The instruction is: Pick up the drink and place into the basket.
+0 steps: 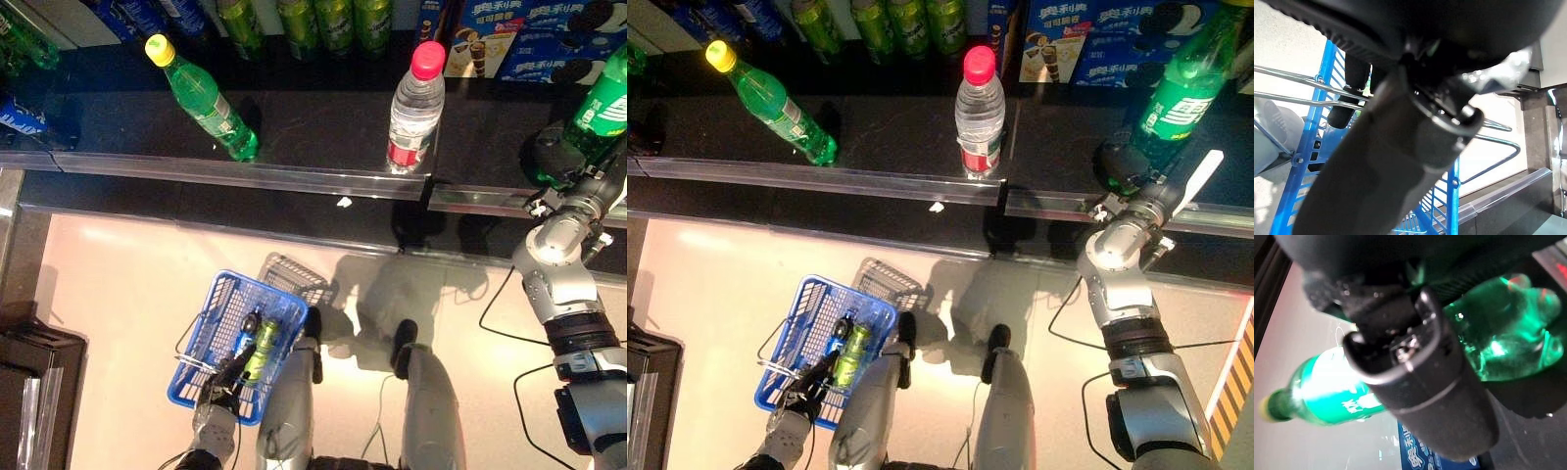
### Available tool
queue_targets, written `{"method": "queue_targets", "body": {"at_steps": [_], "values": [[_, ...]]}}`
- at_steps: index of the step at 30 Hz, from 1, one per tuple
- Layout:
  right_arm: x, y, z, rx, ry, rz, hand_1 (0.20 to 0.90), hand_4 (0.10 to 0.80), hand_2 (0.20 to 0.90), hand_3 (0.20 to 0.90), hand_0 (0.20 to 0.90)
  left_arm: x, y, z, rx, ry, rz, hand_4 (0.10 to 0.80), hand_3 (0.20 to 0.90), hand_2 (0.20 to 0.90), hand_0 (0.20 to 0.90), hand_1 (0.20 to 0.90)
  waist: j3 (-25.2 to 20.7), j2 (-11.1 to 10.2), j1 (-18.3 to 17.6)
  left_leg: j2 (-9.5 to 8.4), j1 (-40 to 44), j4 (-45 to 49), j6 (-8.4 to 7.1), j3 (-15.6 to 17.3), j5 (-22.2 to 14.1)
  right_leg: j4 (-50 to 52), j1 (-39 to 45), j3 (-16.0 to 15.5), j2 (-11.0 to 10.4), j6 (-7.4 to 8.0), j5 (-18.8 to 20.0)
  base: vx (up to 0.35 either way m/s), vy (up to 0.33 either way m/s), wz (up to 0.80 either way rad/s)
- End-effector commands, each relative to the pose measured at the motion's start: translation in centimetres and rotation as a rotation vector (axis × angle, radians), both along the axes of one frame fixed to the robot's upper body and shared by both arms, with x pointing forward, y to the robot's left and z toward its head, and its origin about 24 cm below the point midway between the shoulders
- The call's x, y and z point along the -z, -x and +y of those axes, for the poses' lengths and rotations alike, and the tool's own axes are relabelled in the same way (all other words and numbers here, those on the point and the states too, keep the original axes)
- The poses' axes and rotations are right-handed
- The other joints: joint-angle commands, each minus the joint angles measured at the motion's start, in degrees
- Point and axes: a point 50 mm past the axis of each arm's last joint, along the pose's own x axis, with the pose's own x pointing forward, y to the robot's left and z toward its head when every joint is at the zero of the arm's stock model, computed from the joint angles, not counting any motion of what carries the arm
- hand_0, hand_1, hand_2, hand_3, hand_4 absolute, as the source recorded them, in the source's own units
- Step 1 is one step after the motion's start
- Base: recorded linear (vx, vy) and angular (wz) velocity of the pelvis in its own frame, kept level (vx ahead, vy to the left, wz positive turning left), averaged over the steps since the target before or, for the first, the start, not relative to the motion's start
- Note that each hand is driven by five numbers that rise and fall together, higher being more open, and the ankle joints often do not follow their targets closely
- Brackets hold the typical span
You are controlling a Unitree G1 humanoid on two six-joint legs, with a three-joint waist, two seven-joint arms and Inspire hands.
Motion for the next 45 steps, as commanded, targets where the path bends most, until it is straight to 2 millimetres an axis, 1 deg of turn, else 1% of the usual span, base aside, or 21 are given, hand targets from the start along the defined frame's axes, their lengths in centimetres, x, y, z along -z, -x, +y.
{"method": "queue_targets", "body": {"at_steps": [1,7,8,12,13,15,16,18,20,22,25,28,29,31,34,36,38,40,42,43,45], "values": [[-7.2,2.0,-0.8,0.018,0.092,-0.328,0.3,0.1,0.3,0.2,0.3,-0.5,1.2,1.7,0.007,-0.072,-0.051,0.1,0.2,0.3,0.3,0.3,-0.4,-2.6,-2.1,-1.48,-1.5,13.9,1.25,1.0,0.3,-10.7,7.7,-0.8,0.9,-0.07,4.3,-0.043,0.055,0.0],[-6.8,3.1,-0.8,0.006,0.123,-0.362,0.3,0.1,0.3,0.2,0.3,-0.4,1.7,1.9,-0.017,-0.063,-0.053,0.1,0.2,0.3,0.3,0.3,-0.4,-2.7,-2.9,-1.25,1.5,13.9,1.2,1.9,-0.1,-10.6,10.7,-0.6,0.7,-0.26,3.6,-0.038,0.06,0.02],[-7.1,3.9,-0.3,-0.01,0.159,-0.418,0.3,0.1,0.3,0.2,0.3,-0.3,1.8,2.0,-0.028,-0.059,-0.057,0.1,0.2,0.3,0.3,0.3,-0.5,-2.9,-3.3,-1.09,2.6,13.8,1.15,2.3,-0.3,-10.6,11.8,-0.5,0.6,-0.28,3.4,-0.037,0.07,0.02],[-6.5,5.2,1.0,-0.066,0.219,-0.456,0.3,0.1,0.3,0.2,0.3,-0.3,2.1,2.0,-0.038,-0.06,-0.055,0.1,0.2,0.3,0.3,0.3,-1.7,-3.3,-4.0,-0.67,3.9,14.0,1.05,3.1,-0.9,-10.4,13.1,-0.4,0.2,-0.16,2.8,-0.02,0.062,0.01],[-5.8,6.1,1.9,-0.121,0.239,-0.474,0.3,0.1,0.3,0.2,0.3,-0.1,2.6,2.1,-0.052,-0.06,-0.047,0.1,0.2,0.3,0.3,0.3,-3.0,-3.7,-4.7,-0.27,5.2,13.8,0.96,3.7,-1.1,-10.4,14.2,-0.1,0.2,-0.22,2.3,0.012,0.076,-0.05],[-4.9,6.7,2.5,-0.179,0.245,-0.478,0.3,0.1,0.3,0.2,0.3,0.2,3.1,2.2,-0.074,-0.055,-0.038,0.1,0.2,0.3,0.3,0.3,-4.3,-4.1,-5.4,0.26,6.1,14.0,0.7,4.2,-1.0,-10.7,15.6,0.1,0.4,-0.33,1.9,0.018,0.062,0.02],[-4.9,6.7,2.5,-0.179,0.245,-0.478,0.3,0.1,0.3,0.2,0.3,0.1,3.1,2.2,-0.074,-0.056,-0.038,0.1,0.2,0.3,0.3,0.3,-4.4,-4.1,-5.3,0.22,6.0,13.7,0.76,4.2,-0.7,-11.0,15.6,0.1,0.5,-0.36,2.3,0.042,0.051,0.03],[-4.2,7.5,3.5,-0.283,0.267,-0.477,0.3,0.1,0.3,0.2,0.3,0.4,3.8,2.4,-0.092,-0.059,-0.037,0.1,0.2,0.3,0.3,0.3,-6.4,-4.6,-5.9,0.65,8.3,13.1,0.49,4.9,-1.3,-12.1,18.2,0.3,0.6,-0.28,1.7,0.057,0.063,-0.06],[-3.7,8.2,4.3,-0.362,0.287,-0.474,0.3,0.1,0.3,0.2,0.3,0.4,4.2,2.4,-0.09,-0.072,-0.036,0.1,0.2,0.3,0.3,0.3,-8.1,-5.0,-6.0,0.74,9.9,11.8,0.51,5.6,-1.4,-13.5,19.8,0.4,0.7,-0.08,2.0,0.042,0.051,-0.08],[-3.4,8.6,4.6,-0.412,0.283,-0.47,0.3,0.1,0.3,0.2,0.3,0.4,4.4,2.4,-0.092,-0.081,-0.03,0.1,0.2,0.3,0.3,0.3,-8.9,-5.3,-6.1,0.72,10.7,11.2,0.54,5.9,-1.6,-14.2,20.8,0.4,0.7,0.07,2.1,0.03,0.025,-0.02],[-2.5,9.0,5.4,-0.558,0.266,-0.442,0.3,0.1,0.3,0.2,0.3,0.4,5.0,3.1,-0.099,-0.116,-0.015,0.1,0.2,0.3,0.3,0.3,-11.3,-6.1,-6.1,0.89,12.9,9.8,0.58,6.6,-2.2,-15.9,23.0,0.5,1.0,0.43,2.1,0.057,0.012,0.0],[-1.5,9.1,6.6,-0.732,0.219,-0.399,0.3,0.1,0.3,0.2,0.3,0.3,5.2,3.3,-0.092,-0.145,-0.026,0.1,0.2,0.3,0.3,0.3,-13.7,-6.6,-5.9,0.64,15.4,7.7,0.58,7.0,-2.6,-18.2,25.7,0.6,1.5,0.78,2.3,0.097,0.01,0.03],[-1.1,9.1,7.3,-0.799,0.221,-0.381,0.3,0.1,0.3,0.2,0.3,0.1,5.1,3.4,-0.078,-0.166,-0.039,0.1,0.2,0.3,0.3,0.3,-14.4,-6.8,-5.7,0.51,16.1,7.0,0.63,7.0,-2.8,-18.9,26.5,0.6,1.6,0.92,2.4,0.076,0.003,0.02],[-0.8,9.2,8.1,-0.877,0.219,-0.368,0.3,0.1,0.3,0.2,0.3,-0.2,5.0,3.5,-0.06,-0.188,-0.06,0.1,0.2,0.3,0.3,0.3,-15.0,-7.0,-5.4,0.39,16.9,6.1,0.72,7.0,-2.9,-19.6,27.2,0.5,1.6,1.07,2.6,0.044,0.001,0.02],[-0.7,9.6,10.0,-1.083,0.205,-0.356,0.3,0.1,0.3,0.2,0.3,-0.8,4.7,3.6,-0.031,-0.217,-0.115,0.1,0.2,0.3,0.3,0.3,-16.1,-7.3,-4.4,0.31,18.1,4.4,0.75,6.8,-2.9,-20.7,28.5,0.1,1.8,1.29,2.9,0.037,-0.002,0.03],[-0.5,10.0,12.0,-1.307,0.186,-0.363,0.3,0.1,0.3,0.2,0.3,-1.4,4.3,3.6,-0.021,-0.223,-0.17,0.1,0.2,0.3,0.3,0.3,-16.5,-7.4,-3.3,0.21,18.9,3.0,0.73,6.5,-2.9,-21.5,29.3,-0.5,1.8,1.38,3.1,0.0,0.0,0.0],[-0.5,10.2,13.4,-1.439,0.166,-0.375,0.3,0.1,0.3,0.2,0.3,-1.7,4.2,3.7,-0.014,-0.227,-0.203,0.1,0.2,0.3,0.3,0.3,-16.6,-7.5,-2.5,0.06,19.5,1.6,0.74,6.2,-3.0,-22.0,29.8,-1.0,1.8,1.5,3.3,0.001,-0.001,0.12],[-0.5,10.3,14.3,-1.516,0.146,-0.383,0.3,0.1,0.3,0.2,0.3,-1.9,4.0,3.8,-0.01,-0.23,-0.223,0.1,0.2,0.3,0.3,0.3,-16.7,-7.6,-1.9,-0.05,19.9,0.7,0.74,6.0,-2.9,-22.4,30.2,-1.3,1.9,1.57,3.4,0.008,-0.006,0.14],[-0.6,10.6,16.2,-1.654,0.126,-0.394,0.3,0.1,0.3,0.2,0.3,-2.4,3.8,3.8,-0.006,-0.235,-0.268,0.1,0.2,0.3,0.3,0.3,-16.9,-7.6,-0.7,-0.09,20.4,-0.8,0.68,5.3,-2.6,-22.9,30.8,-2.0,2.0,1.6,3.5,0.014,-0.008,0.2],[-0.6,10.7,16.5,-1.681,0.123,-0.396,0.3,0.1,0.3,0.2,0.3,-2.6,3.6,3.8,-0.003,-0.235,-0.28,0.1,0.2,0.3,0.3,0.3,-16.9,-7.6,-0.4,-0.14,20.5,-1.1,0.67,5.0,-2.6,-23.0,30.9,-2.2,2.0,1.61,3.5,0.006,-0.003,0.37],[-0.7,11.0,18.0,-1.76,0.117,-0.397,0.3,0.1,0.3,0.2,0.3,-3.4,2.9,3.6,0.022,-0.242,-0.337,0.1,0.2,0.3,0.3,0.3,-17.0,-7.4,0.8,-0.26,20.5,-2.2,0.6,4.1,-2.4,-23.3,31.1,-2.9,2.0,1.58,3.6,-0.001,0.004,0.37]]}}
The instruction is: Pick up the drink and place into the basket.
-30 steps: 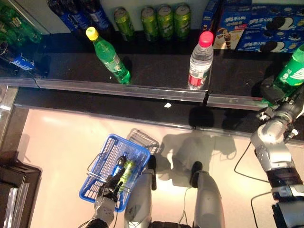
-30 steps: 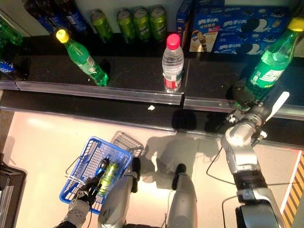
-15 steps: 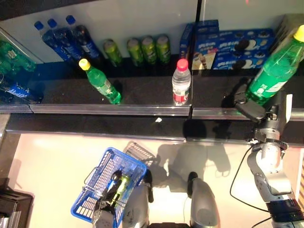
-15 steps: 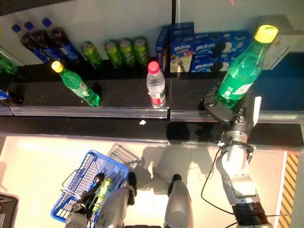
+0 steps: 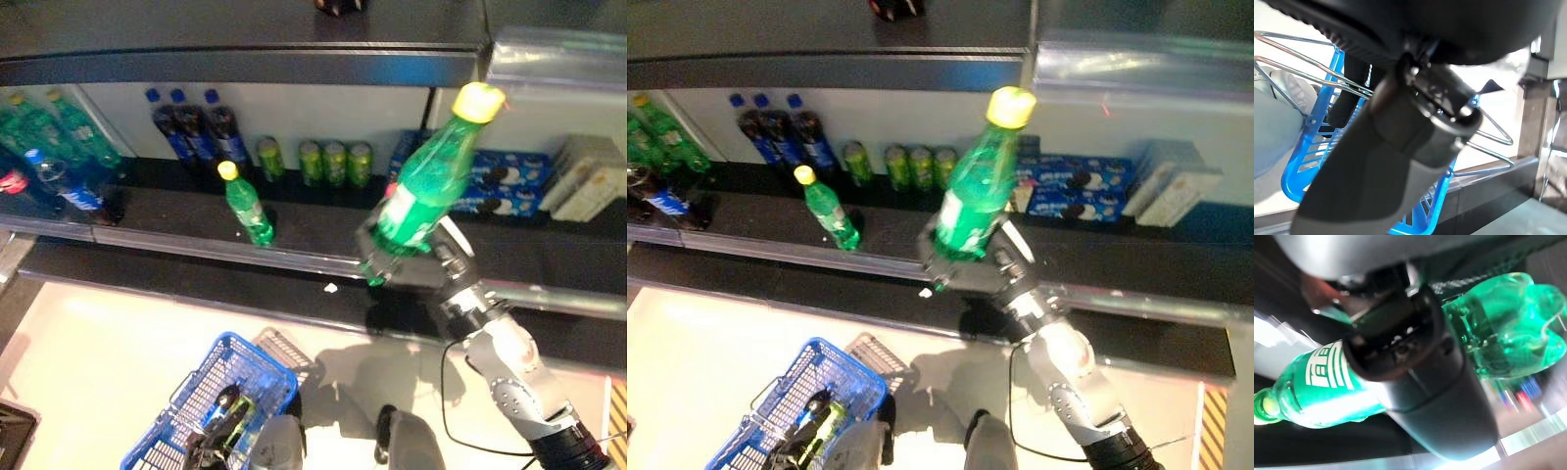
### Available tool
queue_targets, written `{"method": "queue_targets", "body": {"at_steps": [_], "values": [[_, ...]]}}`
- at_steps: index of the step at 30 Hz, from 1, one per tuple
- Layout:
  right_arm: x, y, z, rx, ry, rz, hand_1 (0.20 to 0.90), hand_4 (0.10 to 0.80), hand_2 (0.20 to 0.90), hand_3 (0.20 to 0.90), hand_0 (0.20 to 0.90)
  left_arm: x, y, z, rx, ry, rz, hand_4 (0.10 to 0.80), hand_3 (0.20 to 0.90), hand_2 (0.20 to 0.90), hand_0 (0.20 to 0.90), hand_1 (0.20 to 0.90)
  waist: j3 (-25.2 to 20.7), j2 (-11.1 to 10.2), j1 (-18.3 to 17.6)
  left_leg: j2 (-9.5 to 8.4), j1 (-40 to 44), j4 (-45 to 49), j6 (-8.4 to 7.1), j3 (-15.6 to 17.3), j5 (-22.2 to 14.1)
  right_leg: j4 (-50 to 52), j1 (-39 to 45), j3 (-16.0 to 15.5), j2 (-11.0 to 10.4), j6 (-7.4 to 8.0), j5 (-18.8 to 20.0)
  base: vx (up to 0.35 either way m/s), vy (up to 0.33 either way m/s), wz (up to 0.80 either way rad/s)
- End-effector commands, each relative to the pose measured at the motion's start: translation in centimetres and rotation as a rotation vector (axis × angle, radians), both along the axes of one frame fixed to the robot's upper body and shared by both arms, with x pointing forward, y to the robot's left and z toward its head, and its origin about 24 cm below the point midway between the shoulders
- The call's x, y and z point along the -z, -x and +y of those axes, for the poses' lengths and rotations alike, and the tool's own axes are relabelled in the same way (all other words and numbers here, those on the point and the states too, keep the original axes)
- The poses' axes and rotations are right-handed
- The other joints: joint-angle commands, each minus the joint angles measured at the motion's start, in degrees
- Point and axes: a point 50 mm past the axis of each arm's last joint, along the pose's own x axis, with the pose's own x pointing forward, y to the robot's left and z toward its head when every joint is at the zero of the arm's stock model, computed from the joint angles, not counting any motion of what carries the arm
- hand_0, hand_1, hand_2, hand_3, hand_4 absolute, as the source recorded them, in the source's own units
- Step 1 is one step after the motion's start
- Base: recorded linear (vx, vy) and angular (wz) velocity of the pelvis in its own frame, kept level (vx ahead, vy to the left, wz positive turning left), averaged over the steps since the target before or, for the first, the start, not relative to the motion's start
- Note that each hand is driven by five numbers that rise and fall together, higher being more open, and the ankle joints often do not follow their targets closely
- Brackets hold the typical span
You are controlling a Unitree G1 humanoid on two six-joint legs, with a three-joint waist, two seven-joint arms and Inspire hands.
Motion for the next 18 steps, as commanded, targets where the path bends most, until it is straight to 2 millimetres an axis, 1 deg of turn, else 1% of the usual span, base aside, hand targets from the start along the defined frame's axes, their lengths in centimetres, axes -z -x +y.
{"method": "queue_targets", "body": {"at_steps": [1,3,6,7,10,12,16,18], "values": [[-8.0,1.4,3.5,-0.239,-0.241,-0.357,0.3,0.1,0.3,0.2,0.3,-6.8,-7.5,2.9,0.086,-0.201,-0.536,0.1,0.2,0.3,0.3,0.3,-5.1,-1.9,1.0,-1.18,0.7,6.3,-0.94,0.5,-0.2,-16.9,9.9,-0.6,1.9,0.16,7.2,-0.006,0.009,0.28],[-7.9,1.6,4.6,-0.278,-0.241,-0.353,0.3,0.1,0.3,0.2,0.3,-7.8,-8.3,2.6,0.095,-0.196,-0.591,0.1,0.2,0.3,0.3,0.3,-5.1,-1.7,2.3,-1.41,0.5,5.2,-0.95,-0.6,0.1,-17.1,10.1,-1.4,1.9,0.16,7.2,-0.001,0.005,0.3],[-7.8,1.9,5.7,-0.313,-0.245,-0.352,0.3,0.1,0.3,0.2,0.3,-9.0,-9.1,2.2,0.132,-0.203,-0.658,0.1,0.2,0.3,0.3,0.3,-5.0,-1.6,3.9,-1.59,0.0,4.8,-1.01,-2.1,0.3,-16.8,10.2,-2.6,1.7,0.17,7.1,0.001,-0.004,0.37],[-7.8,2.0,6.2,-0.32,-0.239,-0.36,0.3,0.1,0.3,0.2,0.3,-10.1,-9.8,1.8,0.171,-0.211,-0.705,0.1,0.2,0.3,0.3,0.3,-4.8,-1.5,4.9,-1.77,-0.5,4.9,-1.03,-3.2,0.6,-16.6,10.1,-3.2,1.7,0.07,7.0,-0.01,-0.013,0.39],[-7.9,2.0,6.8,-0.309,-0.236,-0.363,0.3,0.1,0.3,0.2,0.3,-11.7,-10.6,1.2,0.226,-0.217,-0.762,0.1,0.2,0.3,0.3,0.3,-4.4,-1.5,6.2,-2.15,-1.2,5.1,-1.01,-4.8,0.8,-16.4,10.3,-4.1,1.6,-0.08,6.9,-0.012,-0.016,0.38],[-7.8,1.8,7.3,-0.306,-0.254,-0.344,0.3,0.1,0.3,0.2,0.3,-13.9,-11.5,0.4,0.309,-0.217,-0.851,0.1,0.2,0.3,0.3,0.3,-3.9,-1.3,8.3,-2.95,-2.1,5.6,-0.86,-7.0,1.1,-16.1,10.6,-5.4,1.4,-0.22,6.8,-0.001,-0.014,0.42],[-8.2,1.6,8.5,-0.287,-0.301,-0.342,0.3,0.1,0.3,0.2,0.3,-17.0,-12.2,-0.8,0.412,-0.182,-0.979,0.1,0.2,0.3,0.3,0.3,-2.9,-0.9,11.5,-4.47,-3.6,6.4,-0.6,-10.4,1.2,-15.5,11.0,-7.6,1.1,-0.32,6.6,-0.002,-0.012,0.44],[-8.3,1.3,9.3,-0.259,-0.316,-0.332,0.3,0.1,0.3,0.2,0.3,-18.9,-12.5,-1.5,0.472,-0.162,-1.075,0.1,0.2,0.3,0.3,0.3,-2.2,-0.6,13.3,-5.57,-4.2,6.7,-0.44,-12.4,1.2,-15.4,11.3,-8.9,0.8,-0.38,6.6,-0.007,-0.006,0.49]]}}
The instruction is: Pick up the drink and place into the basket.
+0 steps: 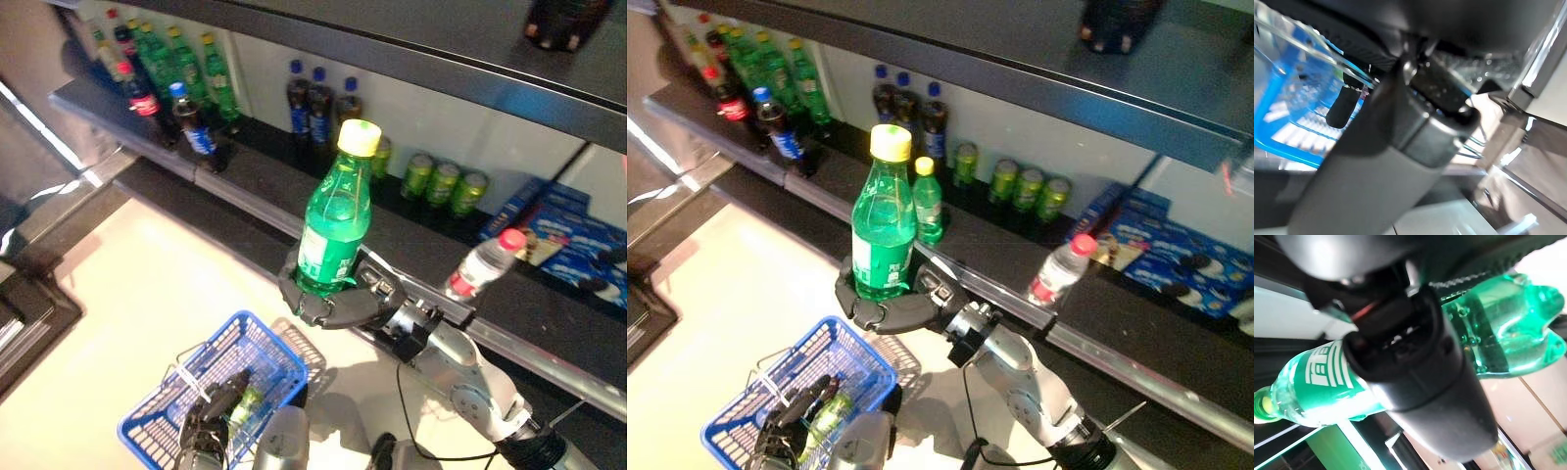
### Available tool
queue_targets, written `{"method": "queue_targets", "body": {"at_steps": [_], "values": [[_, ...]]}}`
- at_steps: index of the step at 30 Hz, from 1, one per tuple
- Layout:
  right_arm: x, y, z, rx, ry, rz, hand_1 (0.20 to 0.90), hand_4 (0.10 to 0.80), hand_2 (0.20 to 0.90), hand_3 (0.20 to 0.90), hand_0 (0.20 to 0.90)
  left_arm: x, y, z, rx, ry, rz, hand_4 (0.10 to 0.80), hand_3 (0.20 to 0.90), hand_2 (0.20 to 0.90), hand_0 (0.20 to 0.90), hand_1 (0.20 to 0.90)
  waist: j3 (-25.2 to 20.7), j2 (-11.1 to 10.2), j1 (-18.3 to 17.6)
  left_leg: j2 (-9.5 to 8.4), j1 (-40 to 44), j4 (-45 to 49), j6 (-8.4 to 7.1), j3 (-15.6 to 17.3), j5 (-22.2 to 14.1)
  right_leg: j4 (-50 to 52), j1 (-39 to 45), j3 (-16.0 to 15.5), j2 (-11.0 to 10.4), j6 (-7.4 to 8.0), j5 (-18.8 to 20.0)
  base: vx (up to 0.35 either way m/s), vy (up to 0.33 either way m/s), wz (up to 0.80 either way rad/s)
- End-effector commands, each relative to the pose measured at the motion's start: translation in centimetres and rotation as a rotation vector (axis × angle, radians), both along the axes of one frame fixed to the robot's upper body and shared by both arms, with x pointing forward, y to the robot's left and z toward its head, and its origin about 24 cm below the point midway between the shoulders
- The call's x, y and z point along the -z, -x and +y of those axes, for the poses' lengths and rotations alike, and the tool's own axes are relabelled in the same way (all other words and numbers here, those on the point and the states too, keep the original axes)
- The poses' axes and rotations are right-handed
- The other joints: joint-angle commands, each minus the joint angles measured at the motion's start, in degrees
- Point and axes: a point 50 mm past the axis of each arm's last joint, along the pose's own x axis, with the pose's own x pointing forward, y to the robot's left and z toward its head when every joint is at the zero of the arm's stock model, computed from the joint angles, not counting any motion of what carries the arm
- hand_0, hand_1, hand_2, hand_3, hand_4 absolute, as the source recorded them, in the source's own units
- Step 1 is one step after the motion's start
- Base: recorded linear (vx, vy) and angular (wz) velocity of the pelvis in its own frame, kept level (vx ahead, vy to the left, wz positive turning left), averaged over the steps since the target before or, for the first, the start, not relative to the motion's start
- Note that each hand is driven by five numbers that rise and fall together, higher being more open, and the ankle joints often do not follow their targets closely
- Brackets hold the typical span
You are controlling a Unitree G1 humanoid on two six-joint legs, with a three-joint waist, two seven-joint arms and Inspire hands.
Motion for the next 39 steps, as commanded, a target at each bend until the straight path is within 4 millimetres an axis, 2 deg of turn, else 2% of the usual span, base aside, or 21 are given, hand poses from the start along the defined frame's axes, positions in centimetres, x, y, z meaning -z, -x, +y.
{"method": "queue_targets", "body": {"at_steps": [1,2,3,5,8,11,17,19,20,22,30,39], "values": [[-8.6,0.8,3.1,-0.074,-0.33,-0.339,0.3,0.1,0.3,0.2,0.3,-12.4,-6.7,-1.1,0.261,-0.1,-0.732,0.1,0.2,0.3,0.3,0.3,-2.0,-0.7,1.6,-3.25,-0.5,7.8,-0.28,-3.2,-2.5,-13.3,7.3,-0.8,2.3,-1.49,8.7,-0.001,-0.02,0.54],[-8.4,0.5,3.5,-0.043,-0.333,-0.326,0.3,0.1,0.3,0.2,0.3,-14.1,-6.7,-1.8,0.316,-0.045,-0.826,0.1,0.2,0.3,0.3,0.3,-1.6,-0.7,3.0,-4.02,-0.7,7.9,-0.12,-4.7,-2.7,-13.3,7.6,-1.8,2.0,-1.38,8.9,0.003,-0.015,0.53],[-8.4,0.5,3.5,-0.043,-0.333,-0.326,0.3,0.1,0.3,0.2,0.3,-14.1,-6.7,-1.8,0.316,-0.045,-0.826,0.1,0.2,0.3,0.3,0.3,-1.8,-0.7,2.8,-4.08,-0.9,7.8,-0.1,-4.8,-2.5,-13.4,7.4,-2.0,2.0,-1.36,9.1,0.013,-0.013,0.31],[-7.9,-0.1,4.1,0.015,-0.328,-0.289,0.3,0.1,0.3,0.2,0.3,-16.6,-6.4,-3.2,0.436,0.051,-0.995,0.1,0.2,0.3,0.3,0.3,-1.1,-0.5,5.0,-5.13,-1.2,8.1,0.12,-7.0,-3.0,-13.2,7.9,-3.4,1.6,-1.18,9.1,0.018,-0.021,0.45],[-7.1,-0.6,4.7,0.082,-0.294,-0.266,0.3,0.1,0.3,0.2,0.3,-18.7,-6.1,-4.9,0.598,0.101,-1.116,0.1,0.2,0.3,0.3,0.3,-0.9,-0.5,6.9,-6.38,-1.4,8.2,0.43,-9.3,-3.5,-13.1,8.3,-4.9,1.1,-0.67,9.7,0.053,-0.021,0.53],[-6.3,-0.8,5.0,0.111,-0.267,-0.231,0.3,0.1,0.3,0.2,0.3,-19.7,-5.9,-5.6,0.666,0.122,-1.173,0.1,0.2,0.3,0.3,0.3,-1.4,-0.7,7.6,-6.9,-1.4,8.2,0.54,-10.2,-3.8,-13.6,8.7,-5.5,0.9,-0.38,10.0,0.073,0.024,0.3],[-3.7,-1.7,5.3,0.167,-0.217,-0.116,0.3,0.1,0.3,0.2,0.3,-20.9,-5.3,-5.9,0.728,0.201,-1.258,0.1,0.2,0.3,0.3,0.3,-2.1,-0.6,8.9,-7.69,-1.3,7.8,0.87,-11.5,-4.1,-14.0,9.1,-6.4,0.4,0.1,10.2,0.056,0.026,0.17],[-2.0,-2.3,5.5,0.189,-0.214,-0.026,0.3,0.1,0.3,0.2,0.3,-21.5,-5.1,-6.0,0.771,0.202,-1.281,0.1,0.2,0.3,0.3,0.3,-2.1,-0.6,9.9,-8.11,-1.5,7.7,1.07,-12.4,-4.0,-14.2,9.3,-7.1,0.3,0.36,10.4,0.065,-0.04,0.23],[-1.8,-2.4,5.6,0.186,-0.213,-0.011,0.3,0.1,0.3,0.2,0.3,-21.5,-5.1,-6.0,0.774,0.209,-1.285,0.1,0.2,0.3,0.3,0.3,-2.1,-0.8,10.2,-7.77,-0.8,7.9,0.83,-12.3,-5.4,-13.9,9.7,-6.4,0.6,0.64,9.1,0.073,-0.08,0.16],[-0.4,-2.8,5.7,0.206,-0.214,0.052,0.3,0.1,0.3,0.2,0.3,-22.2,-4.8,-6.2,0.826,0.291,-1.334,0.1,0.2,0.3,0.3,0.3,-1.7,-0.8,11.1,-7.96,-1.1,7.7,0.91,-13.0,-5.4,-14.0,9.8,-7.0,0.6,0.71,9.1,0.031,-0.063,0.13],[1.7,-3.0,6.8,0.221,-0.172,0.1,0.3,0.1,0.3,0.2,0.3,-23.3,-4.0,-7.8,1.012,0.461,-1.424,0.1,0.2,0.3,0.3,0.3,-1.2,-0.9,11.9,-8.17,-1.7,6.8,1.22,-13.8,-5.2,-14.4,9.1,-7.7,0.8,0.91,9.4,-0.002,-0.028,0.03],[3.1,-3.5,6.7,0.242,-0.131,0.155,0.3,0.1,0.3,0.2,0.3,-23.4,-4.1,-7.5,1.012,0.467,-1.452,0.1,0.2,0.3,0.3,0.3,-0.8,-0.7,11.3,-8.07,-2.1,6.5,1.35,-12.9,-5.3,-14.5,8.3,-7.4,0.6,1.26,9.9,0.0,0.0,0.0]]}}
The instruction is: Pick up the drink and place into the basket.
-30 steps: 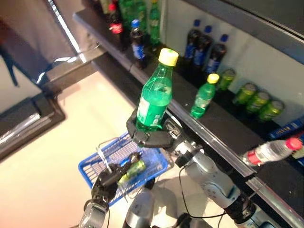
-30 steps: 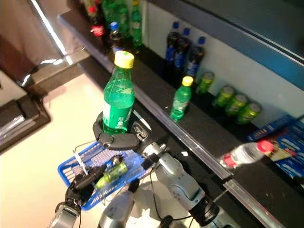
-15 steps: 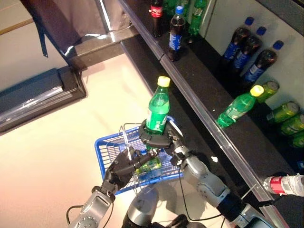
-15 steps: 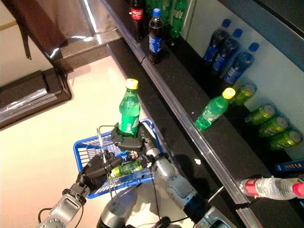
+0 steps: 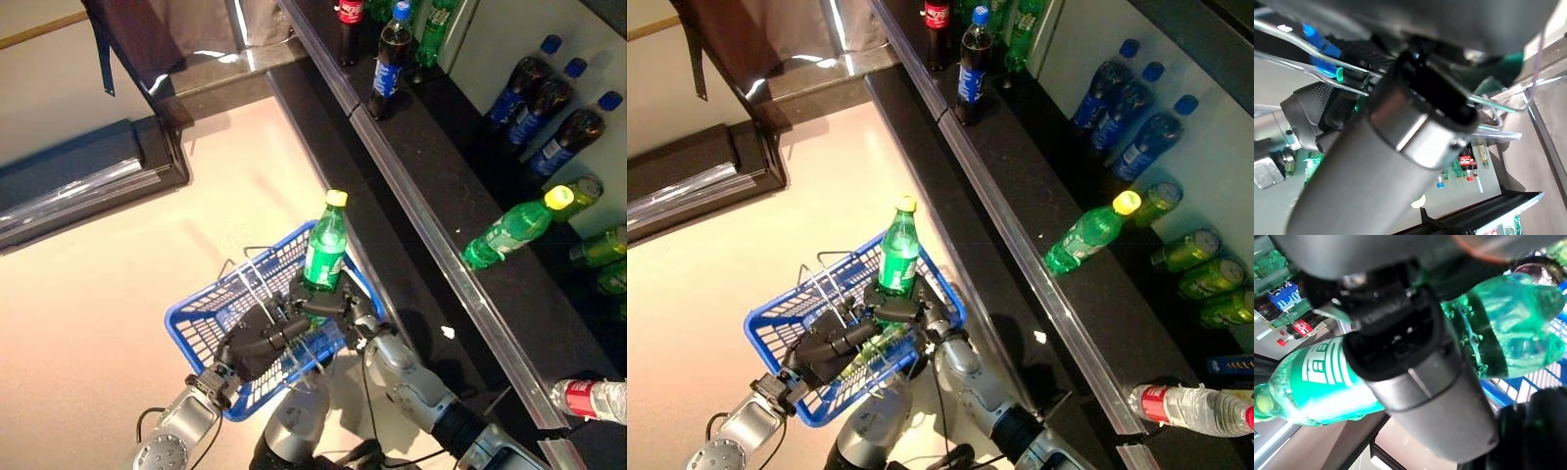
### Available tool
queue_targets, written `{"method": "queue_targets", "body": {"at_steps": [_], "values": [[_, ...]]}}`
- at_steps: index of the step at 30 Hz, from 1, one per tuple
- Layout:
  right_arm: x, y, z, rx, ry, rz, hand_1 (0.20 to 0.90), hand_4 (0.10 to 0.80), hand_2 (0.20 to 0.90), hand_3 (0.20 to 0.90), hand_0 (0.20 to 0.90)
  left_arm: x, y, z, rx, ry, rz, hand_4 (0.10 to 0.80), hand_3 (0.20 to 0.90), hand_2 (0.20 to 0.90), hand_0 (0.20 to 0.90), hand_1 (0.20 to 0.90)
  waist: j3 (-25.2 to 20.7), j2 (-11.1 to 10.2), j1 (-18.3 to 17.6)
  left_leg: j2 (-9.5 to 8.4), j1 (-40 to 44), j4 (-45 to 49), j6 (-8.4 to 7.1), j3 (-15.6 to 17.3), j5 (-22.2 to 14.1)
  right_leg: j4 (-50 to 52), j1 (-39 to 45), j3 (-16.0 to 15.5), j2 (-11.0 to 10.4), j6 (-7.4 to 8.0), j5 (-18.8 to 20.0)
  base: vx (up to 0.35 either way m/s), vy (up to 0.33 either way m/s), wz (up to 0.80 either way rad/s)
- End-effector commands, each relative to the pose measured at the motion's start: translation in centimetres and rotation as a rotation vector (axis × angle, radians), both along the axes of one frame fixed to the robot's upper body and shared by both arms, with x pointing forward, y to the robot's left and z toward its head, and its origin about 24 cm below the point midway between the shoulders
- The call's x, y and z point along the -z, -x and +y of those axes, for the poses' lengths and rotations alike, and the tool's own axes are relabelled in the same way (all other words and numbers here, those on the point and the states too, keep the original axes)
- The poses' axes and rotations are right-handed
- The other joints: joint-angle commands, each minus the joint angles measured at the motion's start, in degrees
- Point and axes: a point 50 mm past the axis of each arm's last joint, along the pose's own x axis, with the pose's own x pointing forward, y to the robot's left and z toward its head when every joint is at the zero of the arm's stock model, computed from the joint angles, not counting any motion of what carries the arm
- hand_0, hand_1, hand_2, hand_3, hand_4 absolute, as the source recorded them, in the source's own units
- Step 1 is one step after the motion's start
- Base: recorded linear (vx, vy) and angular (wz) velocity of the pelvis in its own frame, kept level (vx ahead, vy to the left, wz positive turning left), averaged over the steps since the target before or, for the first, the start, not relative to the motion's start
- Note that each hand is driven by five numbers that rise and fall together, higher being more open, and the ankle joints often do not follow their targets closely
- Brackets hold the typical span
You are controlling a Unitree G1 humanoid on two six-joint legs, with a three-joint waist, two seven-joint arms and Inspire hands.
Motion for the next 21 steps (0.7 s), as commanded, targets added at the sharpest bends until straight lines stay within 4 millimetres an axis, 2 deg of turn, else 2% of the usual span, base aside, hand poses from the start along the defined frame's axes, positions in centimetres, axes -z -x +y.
{"method": "queue_targets", "body": {"at_steps": [1,7,12,21], "values": [[-5.9,-0.2,4.7,-0.137,-0.214,-0.253,0.3,0.1,0.3,0.2,0.3,-13.3,0.5,-4.0,0.297,0.391,-0.78,0.1,0.2,0.3,0.3,0.3,-5.7,1.5,-1.9,-1.77,0.2,5.7,1.14,-0.4,-5.4,-9.0,1.0,1.7,1.8,-1.8,11.5,0.0,0.0,0.0],[-2.5,-0.2,4.3,-0.105,-0.2,-0.092,0.3,0.1,0.3,0.2,0.3,-13.7,1.0,-4.3,0.387,0.43,-0.824,0.1,0.2,0.3,0.3,0.3,-5.0,1.9,-1.6,-2.01,-0.4,5.0,1.38,-0.7,-5.2,-8.7,0.2,1.2,1.4,-1.63,11.5,0.0,0.0,0.0],[-1.0,0.0,4.4,-0.117,-0.224,0.007,0.3,0.1,0.3,0.2,0.3,-14.1,1.1,-4.5,0.453,0.364,-0.876,0.1,0.2,0.3,0.3,0.3,-4.2,2.6,-1.9,-2.12,-0.8,5.0,1.49,-0.5,-5.1,-8.0,-0.6,0.9,1.0,-1.45,11.7,-0.006,0.007,0.0],[2.0,-0.2,3.6,-0.096,-0.297,0.238,0.3,0.1,0.3,0.2,0.3,-15.2,1.2,-4.0,0.462,0.365,-0.938,0.1,0.2,0.3,0.3,0.3,-2.9,3.4,-1.7,-2.53,-1.7,4.5,1.76,-0.2,-4.8,-7.0,-2.1,0.3,0.0,-1.19,11.8,-0.01,0.013,0.0]]}}
